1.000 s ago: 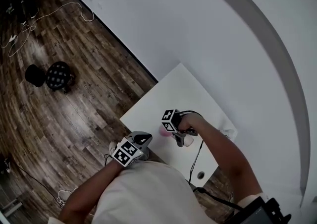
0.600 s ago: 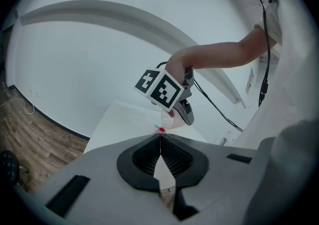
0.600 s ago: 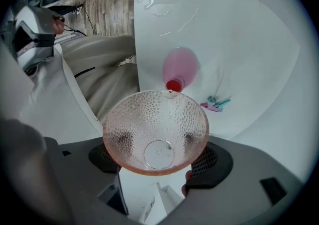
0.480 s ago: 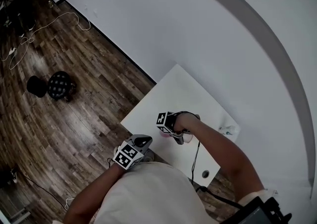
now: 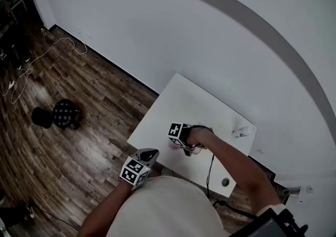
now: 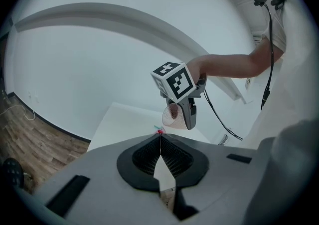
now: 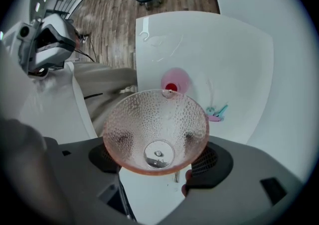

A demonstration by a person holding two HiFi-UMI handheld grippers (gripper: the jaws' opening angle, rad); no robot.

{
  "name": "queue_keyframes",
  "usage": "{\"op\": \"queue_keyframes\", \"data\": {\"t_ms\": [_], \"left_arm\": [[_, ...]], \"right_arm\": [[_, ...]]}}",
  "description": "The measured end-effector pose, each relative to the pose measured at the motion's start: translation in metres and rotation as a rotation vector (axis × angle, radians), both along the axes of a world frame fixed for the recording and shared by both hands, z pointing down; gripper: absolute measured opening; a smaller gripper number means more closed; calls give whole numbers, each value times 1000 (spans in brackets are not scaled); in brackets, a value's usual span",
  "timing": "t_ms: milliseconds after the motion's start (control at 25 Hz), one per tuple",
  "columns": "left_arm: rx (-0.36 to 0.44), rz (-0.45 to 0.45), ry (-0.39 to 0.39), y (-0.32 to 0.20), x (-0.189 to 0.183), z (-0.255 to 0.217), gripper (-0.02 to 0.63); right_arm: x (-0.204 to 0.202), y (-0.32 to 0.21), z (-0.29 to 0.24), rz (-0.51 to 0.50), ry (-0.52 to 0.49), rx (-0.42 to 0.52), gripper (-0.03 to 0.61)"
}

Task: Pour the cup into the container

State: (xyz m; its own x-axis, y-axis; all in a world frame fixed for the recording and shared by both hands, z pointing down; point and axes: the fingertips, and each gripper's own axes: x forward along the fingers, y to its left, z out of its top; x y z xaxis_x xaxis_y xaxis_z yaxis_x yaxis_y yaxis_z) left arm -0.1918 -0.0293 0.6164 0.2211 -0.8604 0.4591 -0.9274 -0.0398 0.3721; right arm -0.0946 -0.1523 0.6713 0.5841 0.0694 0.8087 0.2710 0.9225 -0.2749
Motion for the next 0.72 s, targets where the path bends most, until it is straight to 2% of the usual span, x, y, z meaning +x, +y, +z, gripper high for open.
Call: {"op": "queue_keyframes", "data": {"t_ms": [400,720], "left_arm": [[-1,-40,8,-9,-4,-8,12],[42,-82,16,-28,-1,-37,12]], "right_arm": [[3,-4,-19,261,-428,-105,370],[-2,-25,-50,405,-840,-103,370]]}}
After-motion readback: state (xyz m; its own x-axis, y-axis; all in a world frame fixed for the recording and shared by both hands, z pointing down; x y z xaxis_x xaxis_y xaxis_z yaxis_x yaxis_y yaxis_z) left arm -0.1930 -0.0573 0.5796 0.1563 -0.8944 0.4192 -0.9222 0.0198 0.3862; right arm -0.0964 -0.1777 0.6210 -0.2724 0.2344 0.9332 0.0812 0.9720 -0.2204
